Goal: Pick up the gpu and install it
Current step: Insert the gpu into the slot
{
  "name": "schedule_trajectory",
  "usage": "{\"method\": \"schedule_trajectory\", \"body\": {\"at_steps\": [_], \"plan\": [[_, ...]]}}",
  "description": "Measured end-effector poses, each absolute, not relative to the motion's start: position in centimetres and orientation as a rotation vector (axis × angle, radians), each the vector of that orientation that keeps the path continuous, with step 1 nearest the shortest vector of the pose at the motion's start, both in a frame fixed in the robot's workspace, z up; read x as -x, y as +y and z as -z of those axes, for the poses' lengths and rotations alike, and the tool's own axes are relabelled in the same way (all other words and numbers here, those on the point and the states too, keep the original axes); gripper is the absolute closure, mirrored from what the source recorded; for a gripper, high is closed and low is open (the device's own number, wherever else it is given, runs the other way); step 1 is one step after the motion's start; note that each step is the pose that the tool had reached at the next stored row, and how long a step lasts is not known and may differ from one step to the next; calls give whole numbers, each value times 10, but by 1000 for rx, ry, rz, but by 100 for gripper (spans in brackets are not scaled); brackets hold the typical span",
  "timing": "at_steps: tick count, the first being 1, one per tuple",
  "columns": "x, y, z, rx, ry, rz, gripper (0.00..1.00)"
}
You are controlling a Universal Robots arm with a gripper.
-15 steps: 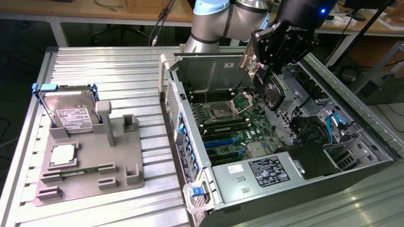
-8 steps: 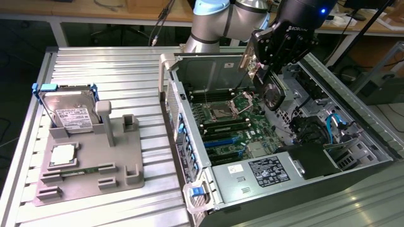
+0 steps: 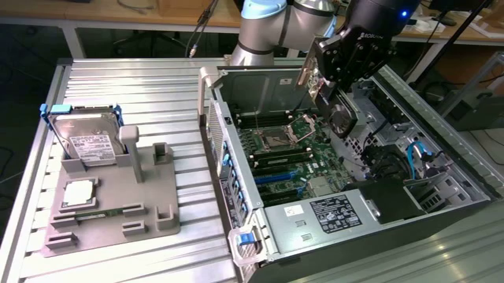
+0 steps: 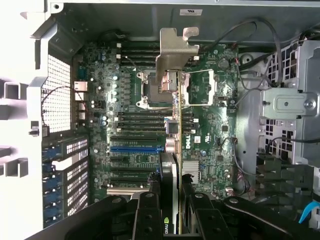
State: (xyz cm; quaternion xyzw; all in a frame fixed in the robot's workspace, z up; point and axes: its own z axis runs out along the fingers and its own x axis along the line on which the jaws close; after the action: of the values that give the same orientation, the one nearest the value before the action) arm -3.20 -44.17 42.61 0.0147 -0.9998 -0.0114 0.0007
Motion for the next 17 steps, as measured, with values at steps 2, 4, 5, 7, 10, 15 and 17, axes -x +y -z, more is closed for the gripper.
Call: {"method": "schedule_trajectory", "body": {"at_steps": [2,4,5,7,10,15,17], "plan": [[32,-442,-426,-73,-3139,36,73],[32,-442,-426,-99,-3138,36,73],[32,-442,-426,-113,-3137,36,73],[32,-442,-426,-141,-3136,36,73],[32,-442,-426,-192,-3133,36,73],[32,-442,-426,-283,-3125,35,73],[32,-442,-426,-310,-3123,35,73]]}}
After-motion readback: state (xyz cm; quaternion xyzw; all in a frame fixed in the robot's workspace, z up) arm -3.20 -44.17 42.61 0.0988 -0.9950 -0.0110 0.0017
